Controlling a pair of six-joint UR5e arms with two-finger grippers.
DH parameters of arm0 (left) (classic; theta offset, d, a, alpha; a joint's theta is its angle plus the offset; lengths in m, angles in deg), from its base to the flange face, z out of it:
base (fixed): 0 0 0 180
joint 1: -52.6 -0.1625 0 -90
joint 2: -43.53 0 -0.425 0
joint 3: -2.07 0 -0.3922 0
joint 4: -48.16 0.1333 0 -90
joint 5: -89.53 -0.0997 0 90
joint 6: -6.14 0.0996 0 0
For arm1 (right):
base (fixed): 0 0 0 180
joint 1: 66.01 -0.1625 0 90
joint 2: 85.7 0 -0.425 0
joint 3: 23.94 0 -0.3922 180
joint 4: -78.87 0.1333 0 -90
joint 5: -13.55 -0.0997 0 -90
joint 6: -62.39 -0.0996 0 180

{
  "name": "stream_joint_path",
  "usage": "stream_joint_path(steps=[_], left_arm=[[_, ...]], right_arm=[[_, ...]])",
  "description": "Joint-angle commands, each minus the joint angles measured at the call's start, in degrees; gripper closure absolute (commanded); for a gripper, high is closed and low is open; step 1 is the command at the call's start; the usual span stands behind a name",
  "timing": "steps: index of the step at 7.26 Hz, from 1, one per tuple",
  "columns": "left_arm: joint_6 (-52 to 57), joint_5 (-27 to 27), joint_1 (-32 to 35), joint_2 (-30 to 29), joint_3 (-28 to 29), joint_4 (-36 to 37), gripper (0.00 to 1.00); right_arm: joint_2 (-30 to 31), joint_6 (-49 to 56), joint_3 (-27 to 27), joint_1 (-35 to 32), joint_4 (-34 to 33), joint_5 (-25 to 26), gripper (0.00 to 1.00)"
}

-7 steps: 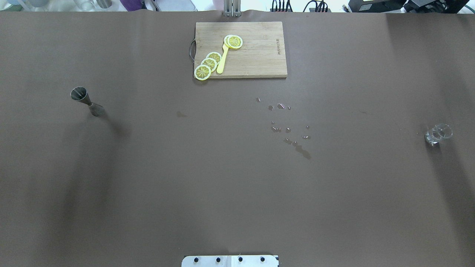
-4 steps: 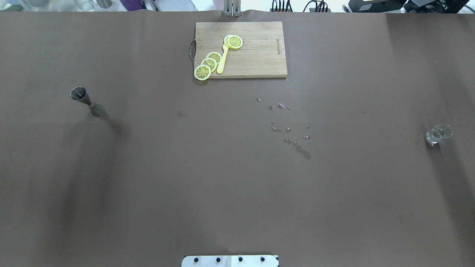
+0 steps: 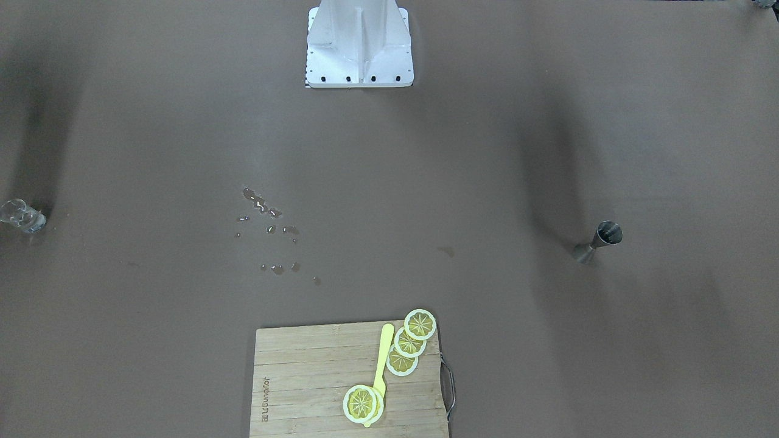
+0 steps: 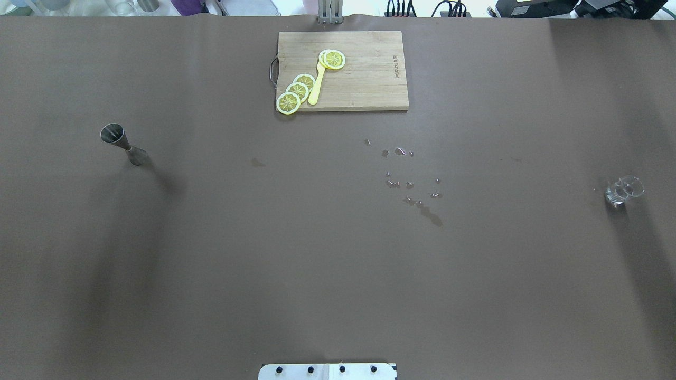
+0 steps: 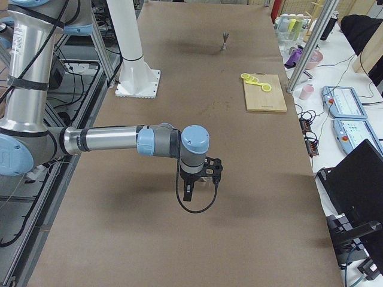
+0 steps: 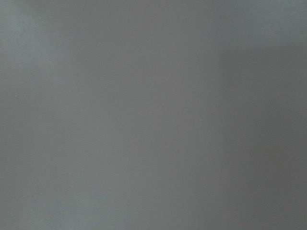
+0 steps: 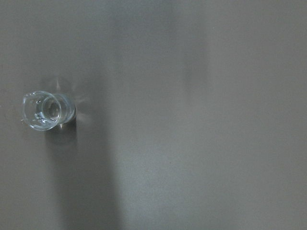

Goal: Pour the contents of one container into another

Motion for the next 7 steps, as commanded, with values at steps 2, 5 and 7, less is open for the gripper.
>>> stream_joint_path(steps=[2,5,7], left_arm=[[0.1,0.1,0.0,-0.9,-0.2,-0.1,0.02],[0.1,0.2,0.0,-2.3,-0.9,-0.1,0.02],[0.1,0.2,0.0,-3.1,-1.0,-0.1,0.02]], right_arm=[[0.0,0.0,-0.1,0.0,0.3,0.0,0.00],[0.0,0.0,-0.1,0.0,0.6,0.0,0.00],[0.0,0.0,-0.1,0.0,0.6,0.0,0.00]])
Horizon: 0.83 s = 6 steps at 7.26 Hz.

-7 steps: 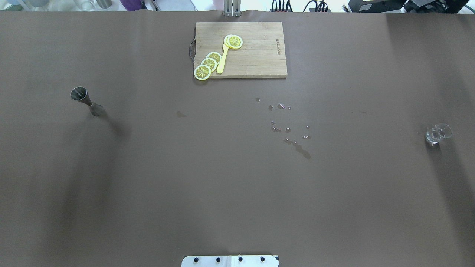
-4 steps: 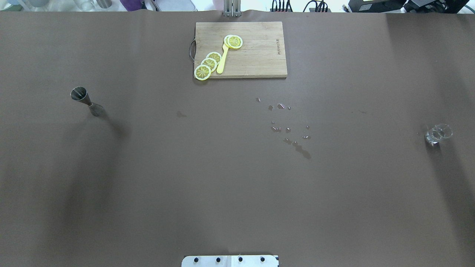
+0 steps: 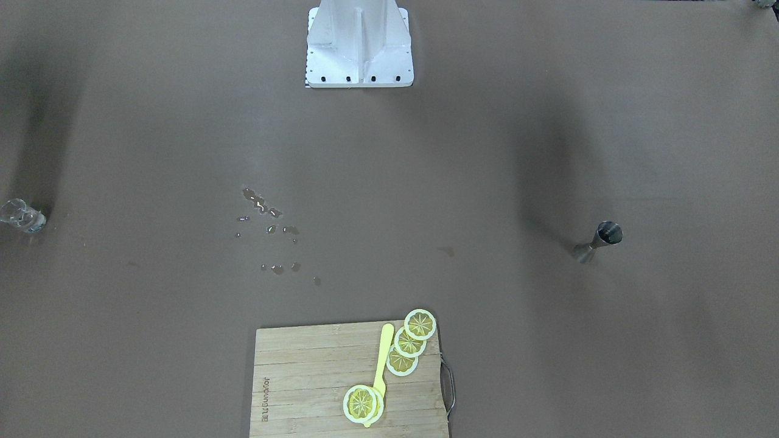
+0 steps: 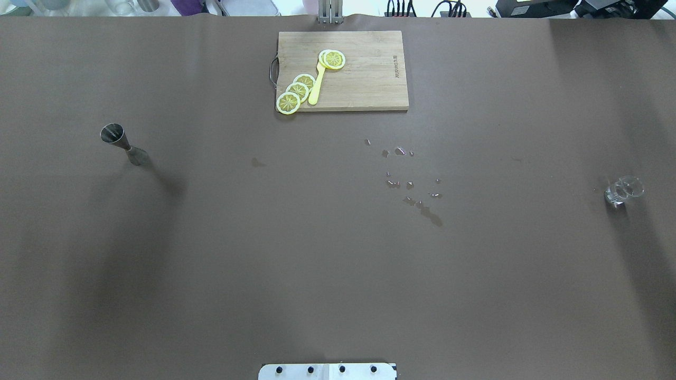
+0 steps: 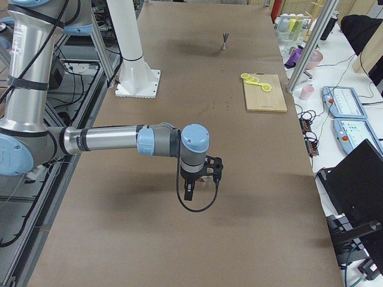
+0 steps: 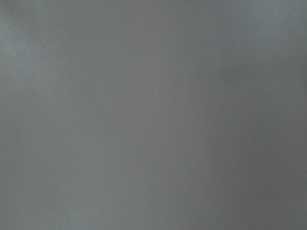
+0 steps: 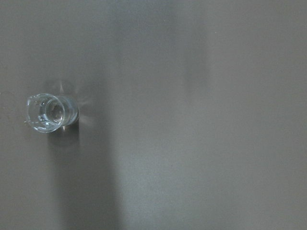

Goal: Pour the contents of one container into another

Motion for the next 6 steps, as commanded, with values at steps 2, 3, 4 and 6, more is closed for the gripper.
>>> stream_joint_path(steps=[2,3,4,6], left_arm=[[-1.9,0.0,0.0,-2.3,-0.3,0.0,0.02],[-1.9,0.0,0.0,-2.5,0.0,-1.5,0.02],[-2.2,0.0,0.0,-2.5,-0.5,-2.2,0.02],[-2.2,0.1,0.0,-3.3,-1.8,-2.4,0.02]], right_arm=[[0.0,0.0,-0.1,0.0,0.0,-0.1,0.00],[0.0,0.0,-0.1,0.0,0.0,-0.1,0.00],[0.0,0.0,-0.1,0.0,0.0,-0.1,0.00],[0.0,0.0,-0.3,0.0,0.0,-0.3,0.00]])
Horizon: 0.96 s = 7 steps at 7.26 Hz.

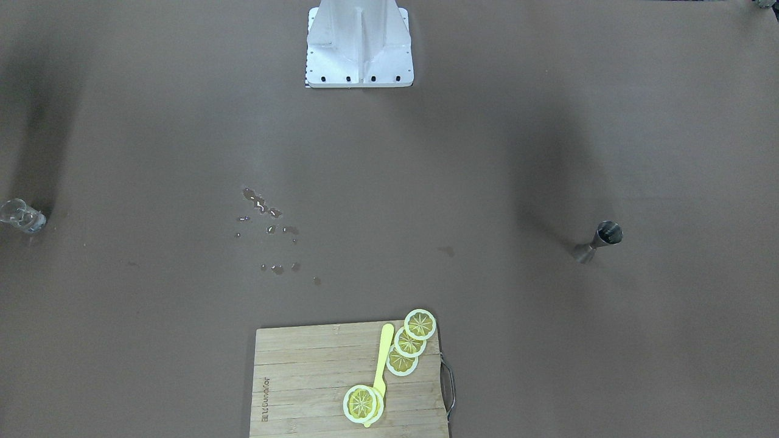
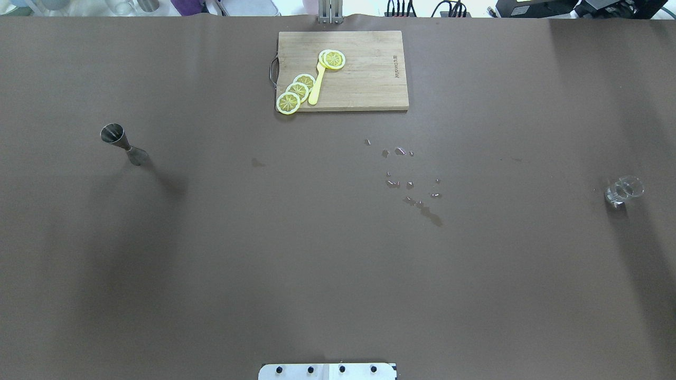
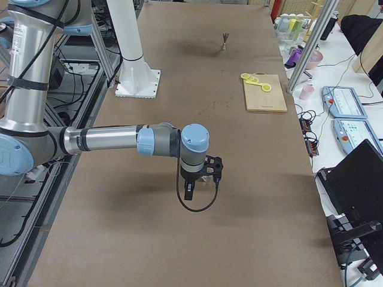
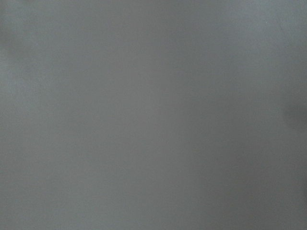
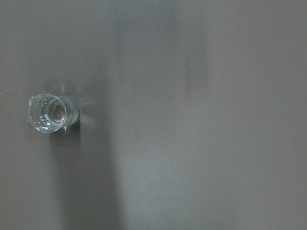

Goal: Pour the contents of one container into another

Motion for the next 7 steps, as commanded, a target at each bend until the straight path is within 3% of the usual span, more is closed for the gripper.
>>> stream_joint_path(steps=[1,3,4,5,6,7], left_arm=[[-3.3,0.1,0.0,-2.0,-1.9,-0.7,0.02],[-8.6,0.0,-1.3,-2.5,-5.6,-6.0,0.02],[-14.0,-0.4,-3.4,-3.5,-5.7,-13.9,0.02],[-21.5,-0.8,-5.2,-3.5,-7.9,-16.9,0.02],[-26.2,-0.8,-7.5,-4.6,-8.8,-17.2,0.02],[-29.6,-4.6,-10.0,-7.2,-9.2,-17.4,0.03]], right_arm=[[0.0,0.0,-1.8,0.0,0.0,-0.2,0.00],[0.1,0.0,-1.9,0.0,0.0,-0.5,0.00],[0.0,0.0,-1.9,0.0,0.0,-0.5,0.00],[0.1,0.0,-1.8,0.0,0.0,-0.5,0.00],[0.1,0.0,-1.7,0.0,0.0,-0.5,0.00],[0.0,0.1,-1.8,0.1,0.1,-0.3,0.00]])
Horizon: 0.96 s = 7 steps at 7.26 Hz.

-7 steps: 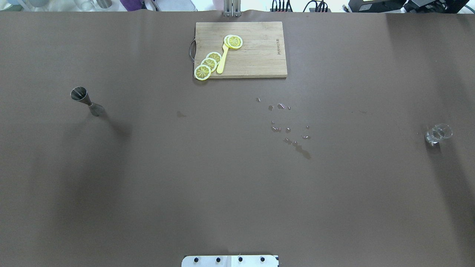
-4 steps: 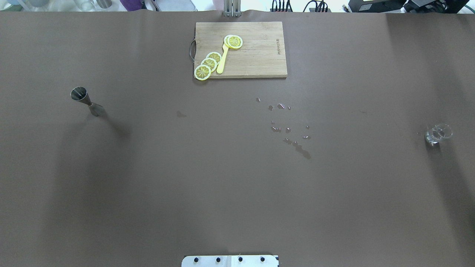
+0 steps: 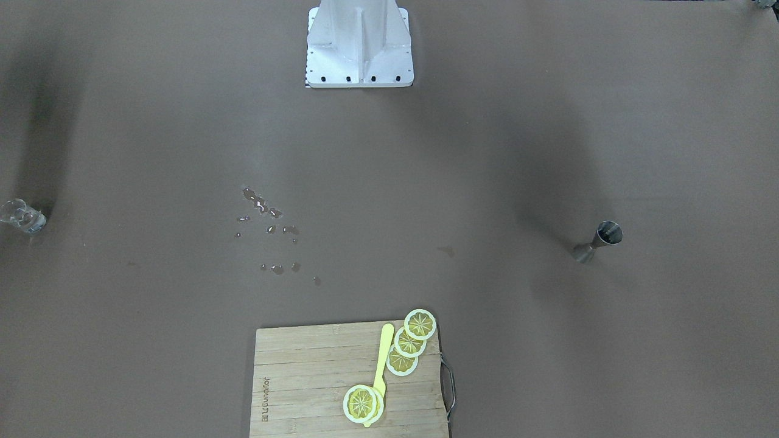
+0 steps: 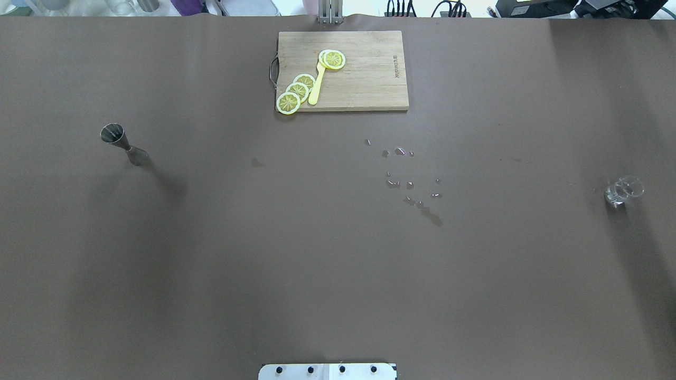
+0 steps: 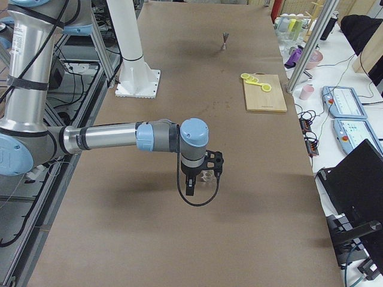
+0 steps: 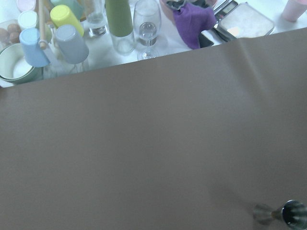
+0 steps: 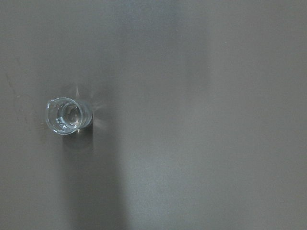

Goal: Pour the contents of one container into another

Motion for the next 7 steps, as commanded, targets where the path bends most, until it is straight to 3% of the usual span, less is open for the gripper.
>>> stream_joint_path(steps=[1,4,5,7], left_arm=[[-10.6,-11.0,-7.7,-3.4,-2.5,-2.6,0.03],[-29.0,-33.4,-24.8,-2.8,-3.4,-15.5,0.03],[-32.7,-40.1,-29.9,-0.4,-5.7,-16.4,0.03],[-40.7,-56.0,-39.7,7.2,-8.6,-23.4,0.03]], right_arm=[[-0.1,0.1,-0.8,0.1,1.4,0.0,0.00],[-0.6,-0.2,-0.6,5.1,5.6,0.0,0.00],[-0.1,0.1,-0.4,5.6,10.4,-2.0,0.00],[0.3,2.8,-0.3,7.8,13.3,-3.6,0.00]])
